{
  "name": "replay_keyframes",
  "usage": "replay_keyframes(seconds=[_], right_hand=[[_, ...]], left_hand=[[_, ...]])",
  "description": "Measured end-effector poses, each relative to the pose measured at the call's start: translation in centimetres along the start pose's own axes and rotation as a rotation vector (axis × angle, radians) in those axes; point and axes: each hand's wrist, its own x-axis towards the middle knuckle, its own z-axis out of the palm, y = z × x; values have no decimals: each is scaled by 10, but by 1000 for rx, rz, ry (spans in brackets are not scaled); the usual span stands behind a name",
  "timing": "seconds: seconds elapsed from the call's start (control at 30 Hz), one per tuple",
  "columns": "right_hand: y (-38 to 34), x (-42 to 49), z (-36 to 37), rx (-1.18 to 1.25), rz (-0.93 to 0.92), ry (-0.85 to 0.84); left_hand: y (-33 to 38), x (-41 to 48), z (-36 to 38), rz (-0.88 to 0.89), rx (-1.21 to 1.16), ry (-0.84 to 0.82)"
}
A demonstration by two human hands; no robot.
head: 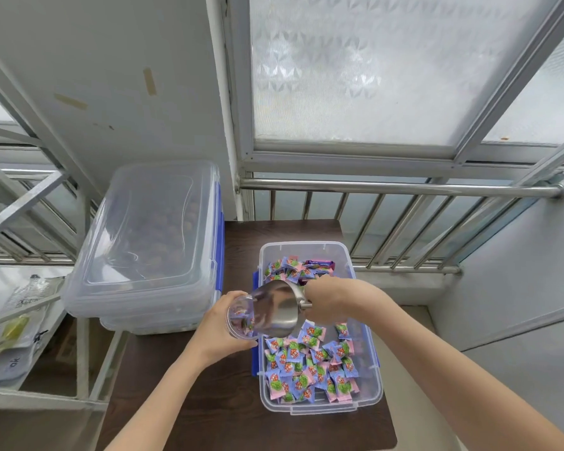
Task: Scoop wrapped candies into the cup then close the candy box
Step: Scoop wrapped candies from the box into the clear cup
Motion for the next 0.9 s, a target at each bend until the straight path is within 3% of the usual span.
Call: replay_keyframes(seconds=[0.2, 0.37, 0.57, 0.67, 0.8, 0.9], right_hand=[[31, -13, 35, 150, 110, 126], [52, -15, 79, -118, 382, 34], [41, 22, 131, -274, 383, -131], [45, 27, 128, -153, 343, -115], [45, 22, 141, 78, 267, -211], [40, 27, 154, 297, 264, -171]], left_hand=[[-2, -5, 4, -40, -29, 65], [0, -2, 13, -40, -25, 132], [-1, 4, 10, -31, -5, 196], [1, 4, 12, -26, -12, 188], [1, 1, 15, -28, 8, 168], [3, 0, 17, -27, 19, 157]])
